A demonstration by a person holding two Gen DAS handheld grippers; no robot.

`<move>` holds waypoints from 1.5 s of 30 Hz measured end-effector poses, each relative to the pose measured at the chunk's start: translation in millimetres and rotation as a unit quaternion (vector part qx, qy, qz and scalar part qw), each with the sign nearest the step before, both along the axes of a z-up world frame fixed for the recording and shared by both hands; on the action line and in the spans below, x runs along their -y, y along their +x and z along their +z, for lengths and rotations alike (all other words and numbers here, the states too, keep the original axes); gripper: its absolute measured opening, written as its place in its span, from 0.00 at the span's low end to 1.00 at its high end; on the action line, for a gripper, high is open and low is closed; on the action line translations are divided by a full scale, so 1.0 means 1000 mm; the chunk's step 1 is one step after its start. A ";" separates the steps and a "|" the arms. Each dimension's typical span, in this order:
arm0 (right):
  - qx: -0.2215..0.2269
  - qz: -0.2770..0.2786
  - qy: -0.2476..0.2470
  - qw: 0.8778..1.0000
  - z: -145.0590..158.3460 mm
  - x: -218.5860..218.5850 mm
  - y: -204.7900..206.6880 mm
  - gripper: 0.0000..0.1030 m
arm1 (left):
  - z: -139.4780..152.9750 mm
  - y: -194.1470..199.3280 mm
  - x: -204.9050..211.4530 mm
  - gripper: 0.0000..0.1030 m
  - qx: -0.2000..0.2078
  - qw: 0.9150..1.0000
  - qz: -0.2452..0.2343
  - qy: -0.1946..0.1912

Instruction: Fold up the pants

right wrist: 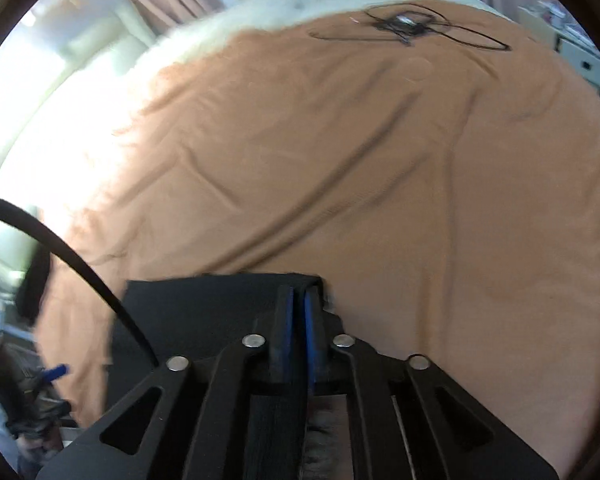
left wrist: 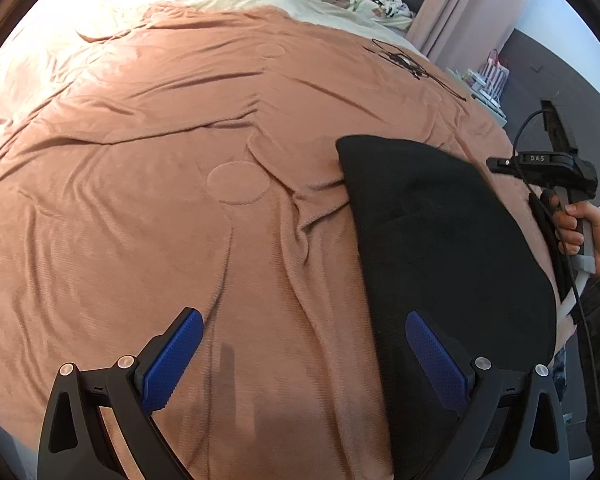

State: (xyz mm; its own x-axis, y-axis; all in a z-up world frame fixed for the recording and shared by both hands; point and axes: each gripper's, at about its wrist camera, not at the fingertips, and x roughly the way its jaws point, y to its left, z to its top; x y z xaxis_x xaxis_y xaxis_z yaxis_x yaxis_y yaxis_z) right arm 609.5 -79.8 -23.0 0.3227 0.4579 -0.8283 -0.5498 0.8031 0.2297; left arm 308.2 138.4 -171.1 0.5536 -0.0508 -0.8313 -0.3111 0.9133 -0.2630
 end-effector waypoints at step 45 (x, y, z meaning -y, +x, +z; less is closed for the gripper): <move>-0.049 0.070 0.055 0.995 -0.005 0.063 -0.074 0.06 | 0.003 -0.002 0.027 0.94 -0.029 1.000 0.008 -0.002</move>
